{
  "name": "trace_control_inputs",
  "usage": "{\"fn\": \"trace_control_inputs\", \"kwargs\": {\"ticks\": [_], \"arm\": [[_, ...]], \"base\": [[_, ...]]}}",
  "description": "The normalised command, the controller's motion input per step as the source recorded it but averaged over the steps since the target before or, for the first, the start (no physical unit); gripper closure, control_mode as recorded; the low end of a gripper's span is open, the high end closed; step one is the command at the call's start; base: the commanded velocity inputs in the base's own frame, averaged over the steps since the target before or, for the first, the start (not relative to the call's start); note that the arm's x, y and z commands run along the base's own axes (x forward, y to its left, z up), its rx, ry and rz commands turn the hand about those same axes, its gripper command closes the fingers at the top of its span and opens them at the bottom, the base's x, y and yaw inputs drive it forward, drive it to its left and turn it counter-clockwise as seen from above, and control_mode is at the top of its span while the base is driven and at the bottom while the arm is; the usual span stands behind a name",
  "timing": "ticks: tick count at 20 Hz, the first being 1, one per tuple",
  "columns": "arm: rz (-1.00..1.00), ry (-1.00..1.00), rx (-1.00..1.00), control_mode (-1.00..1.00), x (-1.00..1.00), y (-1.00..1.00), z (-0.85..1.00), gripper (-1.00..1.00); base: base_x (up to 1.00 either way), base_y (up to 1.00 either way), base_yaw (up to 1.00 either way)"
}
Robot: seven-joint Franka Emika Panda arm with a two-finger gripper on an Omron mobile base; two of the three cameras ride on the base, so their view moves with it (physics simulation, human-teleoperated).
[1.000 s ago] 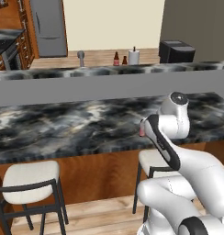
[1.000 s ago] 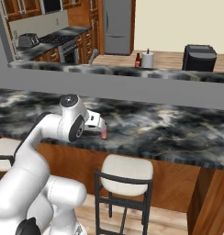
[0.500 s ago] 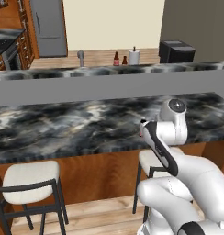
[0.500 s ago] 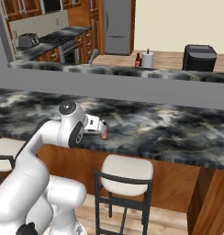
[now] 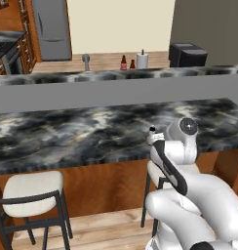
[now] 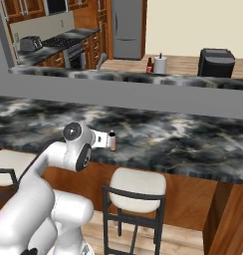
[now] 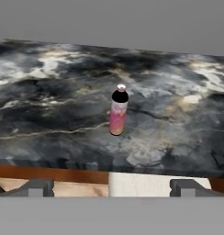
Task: Place the large bottle from the dining counter next to the other large bottle outside the sink, and place the small bottle from the dining counter next to the other small bottle inside the sink.
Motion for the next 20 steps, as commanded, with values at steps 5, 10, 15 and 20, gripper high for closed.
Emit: {"fn": "trace_control_inputs", "kwargs": {"ticks": [5, 10, 15, 20], "arm": [[-0.03, 0.00, 0.00, -1.00, 0.52, 0.00, 0.00, -1.00], [-0.04, 0.00, 0.00, -1.00, 0.49, -0.01, 0.00, -1.00], [-0.01, 0.01, 0.01, -1.00, 0.34, -0.07, 0.00, -1.00], [0.00, 0.05, 0.04, -1.00, 0.22, -0.10, -0.01, -1.00]], "base": [[0.00, 0.00, 0.00], [0.00, 0.00, 0.00], [0.00, 0.00, 0.00], [0.00, 0.00, 0.00]]}}
